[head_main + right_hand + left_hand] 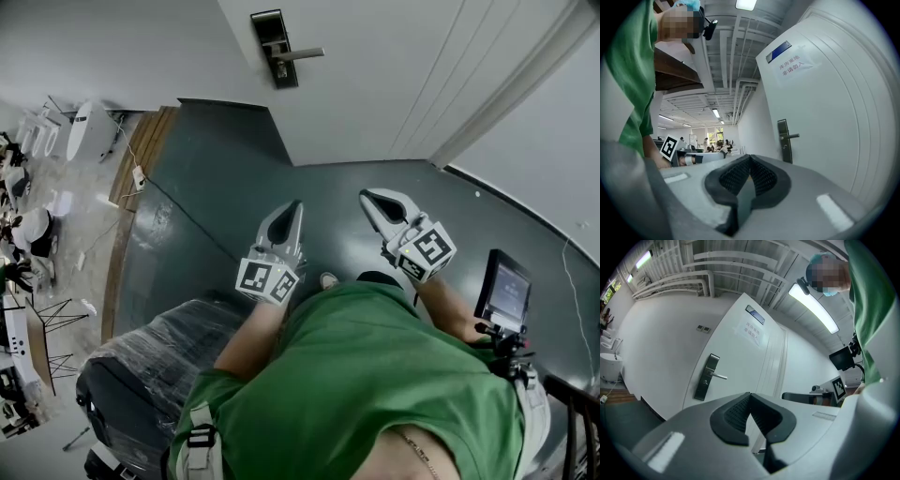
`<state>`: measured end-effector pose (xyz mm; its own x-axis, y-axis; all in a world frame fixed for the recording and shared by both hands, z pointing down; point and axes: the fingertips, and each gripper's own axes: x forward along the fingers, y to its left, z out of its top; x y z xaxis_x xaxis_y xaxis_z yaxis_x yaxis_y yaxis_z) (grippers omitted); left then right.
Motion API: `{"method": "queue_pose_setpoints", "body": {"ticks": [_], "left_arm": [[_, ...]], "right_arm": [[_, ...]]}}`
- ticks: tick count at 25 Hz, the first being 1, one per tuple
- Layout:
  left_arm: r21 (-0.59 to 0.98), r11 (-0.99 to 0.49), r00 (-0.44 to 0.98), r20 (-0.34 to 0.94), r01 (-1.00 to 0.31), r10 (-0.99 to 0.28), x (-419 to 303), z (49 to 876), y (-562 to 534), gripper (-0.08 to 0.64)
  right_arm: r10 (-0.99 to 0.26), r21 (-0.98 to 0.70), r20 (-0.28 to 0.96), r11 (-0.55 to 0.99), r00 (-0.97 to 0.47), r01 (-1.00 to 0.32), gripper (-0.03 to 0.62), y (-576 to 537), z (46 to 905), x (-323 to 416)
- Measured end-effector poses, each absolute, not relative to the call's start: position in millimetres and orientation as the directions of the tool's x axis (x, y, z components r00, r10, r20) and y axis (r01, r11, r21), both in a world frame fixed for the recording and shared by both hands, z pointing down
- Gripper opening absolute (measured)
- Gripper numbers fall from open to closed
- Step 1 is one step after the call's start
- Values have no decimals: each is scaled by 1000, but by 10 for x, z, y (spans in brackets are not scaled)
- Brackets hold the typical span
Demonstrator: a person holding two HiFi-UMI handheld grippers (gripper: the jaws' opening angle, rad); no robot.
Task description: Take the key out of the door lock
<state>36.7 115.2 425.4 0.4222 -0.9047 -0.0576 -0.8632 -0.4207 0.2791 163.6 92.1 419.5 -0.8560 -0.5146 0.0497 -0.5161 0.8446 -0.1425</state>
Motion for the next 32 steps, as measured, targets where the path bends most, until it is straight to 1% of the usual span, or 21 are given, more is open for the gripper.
{"method": "queue_pose_setpoints", "body": {"ticks": [6,20,26,32], "left_arm": [[291,-403,404,-57,-868,-913,130,4317,1127,3],[300,-363,364,-55,-882,-930,-140,4213,1149,3],[288,-330,335,-33,-899,-942,-228,4372,555,3],[279,-311,316,-29,-909,-948,-299,4364,271,3]], "right_arm": [[-521,-137,57,841,-851,-524,3,865,4215,1475],[-507,-110,62,853,-860,-511,3,758,4024,1313],[-478,-94,58,871,-876,-482,3,89,4173,1253],[-467,-99,57,877,-883,-470,3,-244,4142,1242]]}}
